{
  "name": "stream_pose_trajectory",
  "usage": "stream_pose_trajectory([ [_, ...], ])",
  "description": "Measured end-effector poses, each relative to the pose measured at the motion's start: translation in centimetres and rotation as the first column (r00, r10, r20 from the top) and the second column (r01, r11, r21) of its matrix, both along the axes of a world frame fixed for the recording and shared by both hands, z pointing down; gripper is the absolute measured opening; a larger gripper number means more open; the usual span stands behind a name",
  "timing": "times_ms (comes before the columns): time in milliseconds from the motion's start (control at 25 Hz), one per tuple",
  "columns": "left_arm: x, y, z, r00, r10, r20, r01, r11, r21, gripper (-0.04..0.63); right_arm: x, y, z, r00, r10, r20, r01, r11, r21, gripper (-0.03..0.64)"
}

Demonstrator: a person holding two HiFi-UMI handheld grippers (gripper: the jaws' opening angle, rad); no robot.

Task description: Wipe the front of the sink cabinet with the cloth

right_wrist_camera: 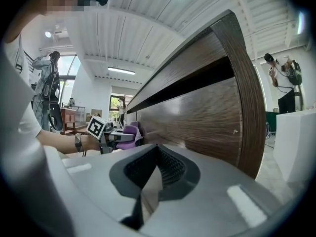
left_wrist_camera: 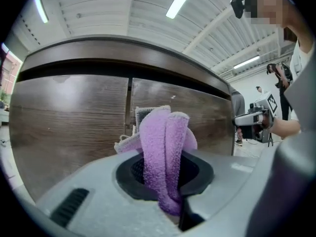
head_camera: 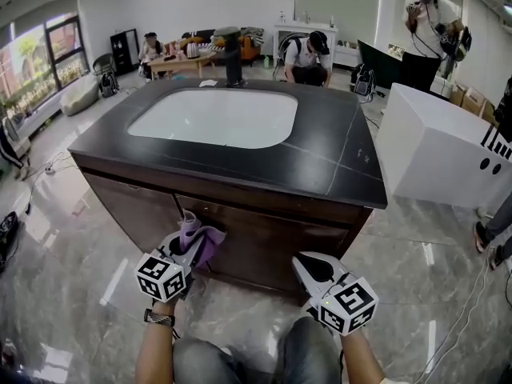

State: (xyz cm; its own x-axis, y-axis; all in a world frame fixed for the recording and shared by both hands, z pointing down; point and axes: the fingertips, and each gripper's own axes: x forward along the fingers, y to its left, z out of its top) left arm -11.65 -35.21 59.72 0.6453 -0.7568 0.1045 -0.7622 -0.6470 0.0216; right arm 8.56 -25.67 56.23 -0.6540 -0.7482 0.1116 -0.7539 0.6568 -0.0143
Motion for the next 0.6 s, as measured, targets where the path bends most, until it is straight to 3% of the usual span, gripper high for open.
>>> stream_pose_trajectory([
  [160, -1.5, -0.3, 0.9, 0.997, -0.074, -0.034, 0.074, 0.997, -0.025, 0.054, -0.2, 0.1, 0.1, 1.0, -0.018, -0.005, 0.018, 1.0, 0.005, 0.006],
  [320, -0.3, 0.2, 1.9, 0.997, -0.072, -0.024, 0.071, 0.996, -0.047, 0.052, -0.1, 0.1, 0.8, 1.0, -0.014, 0.006, 0.015, 1.0, -0.012, 0.006],
  [600, 7.1, 2.2, 2.2, 0.989, 0.135, 0.056, -0.133, 0.99, -0.037, 0.052, 0.6, -0.4, 1.6, 1.0, 0.007, -0.006, -0.007, 1.0, -0.01, 0.006],
])
